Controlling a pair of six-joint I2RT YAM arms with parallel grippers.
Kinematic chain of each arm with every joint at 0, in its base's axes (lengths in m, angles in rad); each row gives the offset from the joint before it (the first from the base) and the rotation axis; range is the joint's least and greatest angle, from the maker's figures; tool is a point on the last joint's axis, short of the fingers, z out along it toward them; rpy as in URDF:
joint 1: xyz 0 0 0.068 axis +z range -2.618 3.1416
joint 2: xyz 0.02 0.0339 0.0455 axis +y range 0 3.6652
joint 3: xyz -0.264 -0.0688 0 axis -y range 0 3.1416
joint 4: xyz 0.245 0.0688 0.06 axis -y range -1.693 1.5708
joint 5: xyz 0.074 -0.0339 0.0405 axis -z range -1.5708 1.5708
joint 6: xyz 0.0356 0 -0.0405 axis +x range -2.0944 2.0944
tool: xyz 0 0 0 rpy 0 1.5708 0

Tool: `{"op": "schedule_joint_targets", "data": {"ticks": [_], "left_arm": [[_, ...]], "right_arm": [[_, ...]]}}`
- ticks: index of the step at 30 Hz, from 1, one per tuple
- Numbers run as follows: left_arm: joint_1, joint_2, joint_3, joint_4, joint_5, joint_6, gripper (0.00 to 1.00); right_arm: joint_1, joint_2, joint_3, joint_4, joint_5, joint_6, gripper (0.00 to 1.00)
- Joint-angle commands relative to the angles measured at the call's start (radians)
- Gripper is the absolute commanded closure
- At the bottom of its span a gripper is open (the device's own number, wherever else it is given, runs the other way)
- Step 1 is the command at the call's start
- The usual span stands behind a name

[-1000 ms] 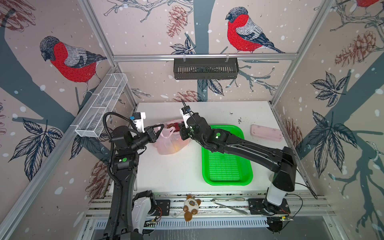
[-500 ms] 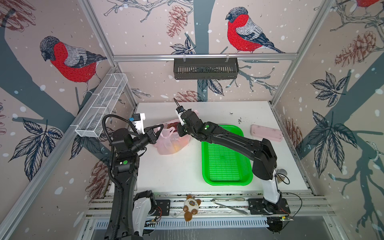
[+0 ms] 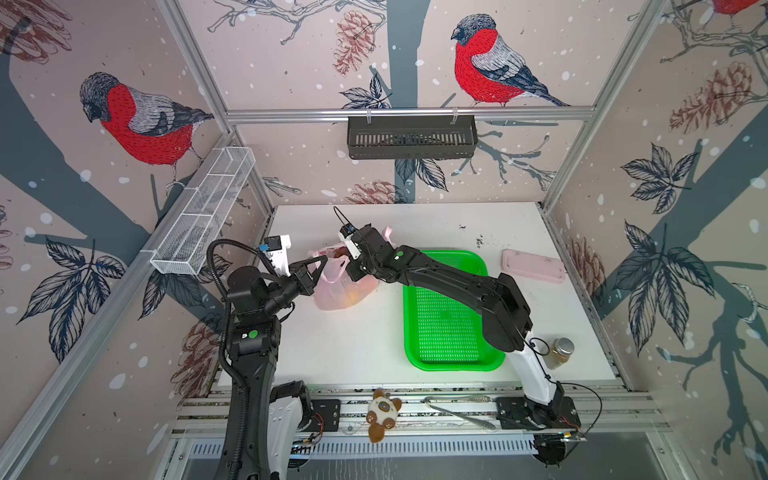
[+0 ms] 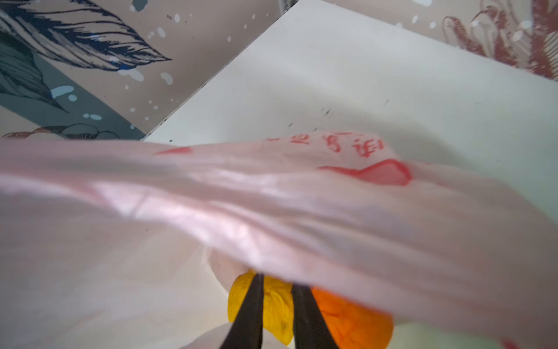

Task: Untie the knot of the plastic bag and take out the fruit
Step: 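Lower the right gripper into the open bag while the left holds the handle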

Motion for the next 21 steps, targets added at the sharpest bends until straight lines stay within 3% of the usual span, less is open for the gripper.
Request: {"op": "schedule_joint_targets", "data": {"ticks": [1,13,21], "left_arm": [[0.001,-0.012,-0.011,0.011,-0.051,0.011,1.00],[0.001,-0.086,-0.018,-0.195,-0.212,0.008,1.00],[0.001,-0.118,-0.082,-0.288,-0.296,-0.049,1.00]], "right_arm": [[0.020,-0.003,-0.032,-0.028,-0.085,-0.032,0.80],[0.105,-0.153,-0.342,0.047,-0.112,0.077,0.81],[0.125,-0.146,-0.442,0.160,-0.161,0.177,0.82]]}}
